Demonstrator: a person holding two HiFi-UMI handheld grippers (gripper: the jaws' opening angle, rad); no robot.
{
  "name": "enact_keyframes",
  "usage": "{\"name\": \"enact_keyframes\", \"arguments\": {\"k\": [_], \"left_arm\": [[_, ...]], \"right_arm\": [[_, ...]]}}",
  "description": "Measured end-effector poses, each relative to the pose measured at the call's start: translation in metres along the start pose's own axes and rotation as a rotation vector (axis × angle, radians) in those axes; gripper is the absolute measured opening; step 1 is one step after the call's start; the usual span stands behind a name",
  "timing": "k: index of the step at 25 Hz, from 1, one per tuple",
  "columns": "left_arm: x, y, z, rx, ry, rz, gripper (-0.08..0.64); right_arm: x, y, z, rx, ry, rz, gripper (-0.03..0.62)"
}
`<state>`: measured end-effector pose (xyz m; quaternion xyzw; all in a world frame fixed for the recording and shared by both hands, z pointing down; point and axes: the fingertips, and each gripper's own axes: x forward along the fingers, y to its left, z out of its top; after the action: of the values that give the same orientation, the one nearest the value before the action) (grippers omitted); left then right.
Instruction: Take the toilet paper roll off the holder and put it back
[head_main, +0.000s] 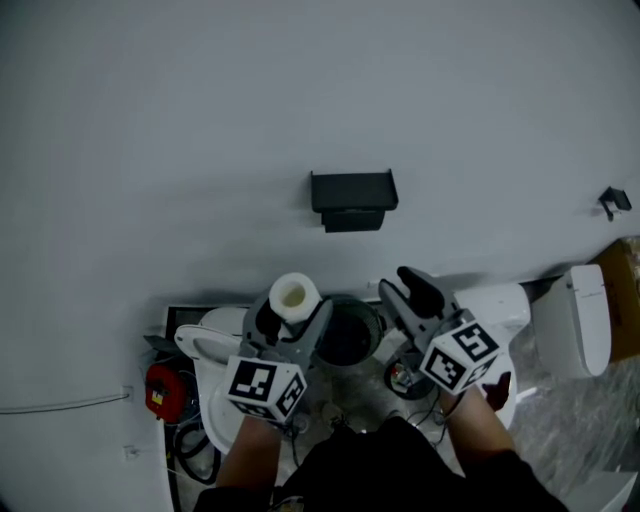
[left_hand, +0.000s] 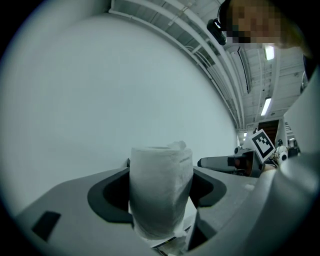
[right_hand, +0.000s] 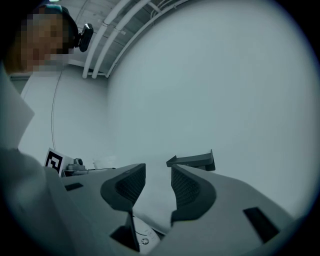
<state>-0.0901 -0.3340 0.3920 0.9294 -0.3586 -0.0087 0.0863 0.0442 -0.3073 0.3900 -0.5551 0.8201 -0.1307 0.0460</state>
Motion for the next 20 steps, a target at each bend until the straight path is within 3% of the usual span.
{"name": "enact_keyframes", "arguments": {"k": [11, 20], "left_arm": [[0.033, 0.041, 0.002, -0.019, -0.005, 0.001, 0.316], [0.099, 0.050, 0.034, 0.040, -0.023, 0.032, 0.316]], "right_arm": [[0.047, -0.016, -0.001, 0.001, 0.017, -0.001, 0.158], [0.081, -0.060, 0.032, 0.007, -0.023, 0.062, 0.156]]}}
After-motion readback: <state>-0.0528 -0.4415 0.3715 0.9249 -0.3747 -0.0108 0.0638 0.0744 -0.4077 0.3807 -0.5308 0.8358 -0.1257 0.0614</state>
